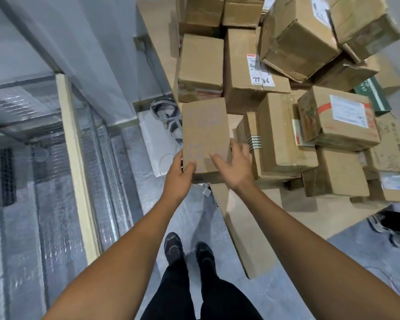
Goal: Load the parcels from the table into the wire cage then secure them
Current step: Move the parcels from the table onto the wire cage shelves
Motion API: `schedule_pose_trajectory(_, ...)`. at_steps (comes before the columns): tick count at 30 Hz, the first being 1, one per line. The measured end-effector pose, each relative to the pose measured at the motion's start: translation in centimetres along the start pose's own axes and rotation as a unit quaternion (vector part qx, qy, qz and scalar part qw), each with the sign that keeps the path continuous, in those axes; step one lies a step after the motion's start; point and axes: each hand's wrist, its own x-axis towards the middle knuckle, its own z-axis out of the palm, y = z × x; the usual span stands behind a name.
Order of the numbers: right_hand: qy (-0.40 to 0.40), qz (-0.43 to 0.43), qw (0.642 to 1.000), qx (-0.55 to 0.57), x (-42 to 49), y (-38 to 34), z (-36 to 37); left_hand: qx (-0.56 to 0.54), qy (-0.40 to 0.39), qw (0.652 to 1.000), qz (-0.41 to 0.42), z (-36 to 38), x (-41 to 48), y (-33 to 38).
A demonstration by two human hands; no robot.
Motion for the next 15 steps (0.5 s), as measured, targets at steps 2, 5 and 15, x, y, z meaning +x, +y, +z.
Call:
schedule_pose_trajectory(2,-0.027,-0.04,0.999,0.025,-1.1,-0.4,0.4,-0.054,0.056,0.997,-0.011,-0.9,-2.4,-0.1)
schedule_pose_trajectory(5,-0.107,-0.089,0.988,0.067,-3.3,-1.4,1.8,-0.128,0.151,0.98,-0.009,-2.7,-6.5,-0.6)
schedule_pose_trajectory(15,-0.424,-0.192,0.877,0.119,-11.2,-9.7,12.3,-0.243,0.415,0.877,0.01,-11.1,-19.8,-5.1)
